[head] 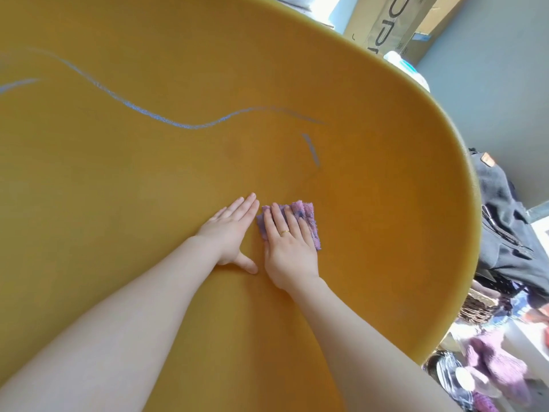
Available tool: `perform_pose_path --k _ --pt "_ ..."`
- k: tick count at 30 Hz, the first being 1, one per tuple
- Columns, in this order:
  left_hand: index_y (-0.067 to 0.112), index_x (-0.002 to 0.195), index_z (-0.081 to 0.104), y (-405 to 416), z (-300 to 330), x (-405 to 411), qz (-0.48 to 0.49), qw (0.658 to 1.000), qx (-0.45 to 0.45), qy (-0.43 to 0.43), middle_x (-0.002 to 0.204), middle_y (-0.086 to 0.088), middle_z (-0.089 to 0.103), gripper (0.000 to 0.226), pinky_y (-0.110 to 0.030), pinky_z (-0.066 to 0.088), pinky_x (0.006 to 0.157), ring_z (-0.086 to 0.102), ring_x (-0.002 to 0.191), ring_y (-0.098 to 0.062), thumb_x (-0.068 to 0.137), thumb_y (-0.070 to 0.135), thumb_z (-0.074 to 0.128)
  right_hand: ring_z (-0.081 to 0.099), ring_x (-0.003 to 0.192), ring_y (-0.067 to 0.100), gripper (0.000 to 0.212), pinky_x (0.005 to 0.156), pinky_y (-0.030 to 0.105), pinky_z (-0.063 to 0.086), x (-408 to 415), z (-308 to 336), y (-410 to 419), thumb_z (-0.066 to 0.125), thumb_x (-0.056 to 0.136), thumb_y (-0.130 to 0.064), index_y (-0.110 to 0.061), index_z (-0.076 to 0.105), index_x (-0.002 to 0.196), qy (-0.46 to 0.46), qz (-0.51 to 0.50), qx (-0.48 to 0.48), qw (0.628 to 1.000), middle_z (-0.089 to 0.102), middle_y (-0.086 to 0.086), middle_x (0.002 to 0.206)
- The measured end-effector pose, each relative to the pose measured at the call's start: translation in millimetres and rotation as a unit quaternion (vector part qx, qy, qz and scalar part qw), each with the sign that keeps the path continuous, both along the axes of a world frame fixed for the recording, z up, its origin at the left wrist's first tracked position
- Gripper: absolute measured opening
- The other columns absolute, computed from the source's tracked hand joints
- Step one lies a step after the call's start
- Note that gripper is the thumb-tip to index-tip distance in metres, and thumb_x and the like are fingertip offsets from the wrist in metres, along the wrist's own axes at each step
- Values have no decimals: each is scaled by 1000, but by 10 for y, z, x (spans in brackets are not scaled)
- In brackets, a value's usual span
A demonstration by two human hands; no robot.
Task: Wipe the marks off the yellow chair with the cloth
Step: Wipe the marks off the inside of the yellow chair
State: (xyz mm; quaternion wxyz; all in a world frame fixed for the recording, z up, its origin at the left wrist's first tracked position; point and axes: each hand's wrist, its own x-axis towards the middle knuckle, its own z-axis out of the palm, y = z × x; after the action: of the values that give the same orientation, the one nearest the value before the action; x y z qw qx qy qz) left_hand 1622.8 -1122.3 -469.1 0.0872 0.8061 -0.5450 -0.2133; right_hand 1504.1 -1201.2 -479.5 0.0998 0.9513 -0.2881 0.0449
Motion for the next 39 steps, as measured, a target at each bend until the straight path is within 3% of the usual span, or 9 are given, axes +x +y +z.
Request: perform_pose_path --k 5,8,11,15,20,24,29,34,39 --pt "20 145 -17 0 30 22 -6 1000 21 2 152 8 -28 125 -31 -1 118 -18 142 -10 65 54 73 56 117 19 46 102 32 28 -107 314 -505 40 84 -31 -19 57 125 69 88 -86 990 60 -2 127" --pt "21 146 -16 -23 107 67 -17 999 47 -1 152 9 -28 117 -30 3 117 -15 143 -10 72 46 72 53 121 24 46 104 35 17 -107 728 -949 37 86 -29 -17 56 126 70 76 -169 980 58 3 130" --pt "16 146 -12 -68 209 139 -45 994 64 -79 154 4 -23 109 -30 3 118 -9 145 -14 77 42 68 32 137 25 50 110 29 -8 -85 1175 -1210 27 92 -28 -16 41 138 62 52 -195 977 39 5 146" --pt "9 146 -13 -166 280 270 -43 978 48 -200 154 -5 -24 125 -32 -3 117 -14 144 -19 65 55 72 10 143 23 52 102 21 -29 1 1377 -1336 22 96 -26 -13 23 146 -6 16 -234 972 18 5 154" --pt "11 143 -22 -249 191 440 -2 971 50 -233 150 -10 -33 145 -34 -8 116 -21 143 -22 49 73 69 3 144 23 57 107 29 -21 276 977 -1210 30 97 -29 -11 11 147 -41 -11 -175 984 9 5 156" --pt "13 143 -23 -208 122 509 -7 977 24 -211 150 -6 -34 145 -34 -7 117 -21 142 -19 48 75 67 37 134 27 60 108 37 11 386 429 -756 32 83 -35 -9 41 137 -24 34 -102 994 41 8 145" --pt "8 144 -19 -182 106 504 0 973 12 -232 152 -6 -29 142 -35 -8 117 -19 143 -18 50 78 62 49 125 22 58 105 36 22 317 1 -159 32 79 -38 -16 53 129 39 80 -21 996 54 2 135" --pt "9 144 -17 -104 132 432 31 972 29 -231 153 -5 -27 137 -36 -6 117 -17 144 -19 54 80 57 55 119 17 52 101 34 33 183 201 -358 33 84 -40 -21 56 126 100 154 -54 982 59 -3 129" --pt "8 144 -19 -85 176 423 28 975 51 -214 152 -5 -29 137 -35 -5 118 -18 144 -19 55 80 57 50 124 22 51 106 35 21 147 828 -1082 38 86 -36 -16 50 132 68 97 -185 976 55 3 133"
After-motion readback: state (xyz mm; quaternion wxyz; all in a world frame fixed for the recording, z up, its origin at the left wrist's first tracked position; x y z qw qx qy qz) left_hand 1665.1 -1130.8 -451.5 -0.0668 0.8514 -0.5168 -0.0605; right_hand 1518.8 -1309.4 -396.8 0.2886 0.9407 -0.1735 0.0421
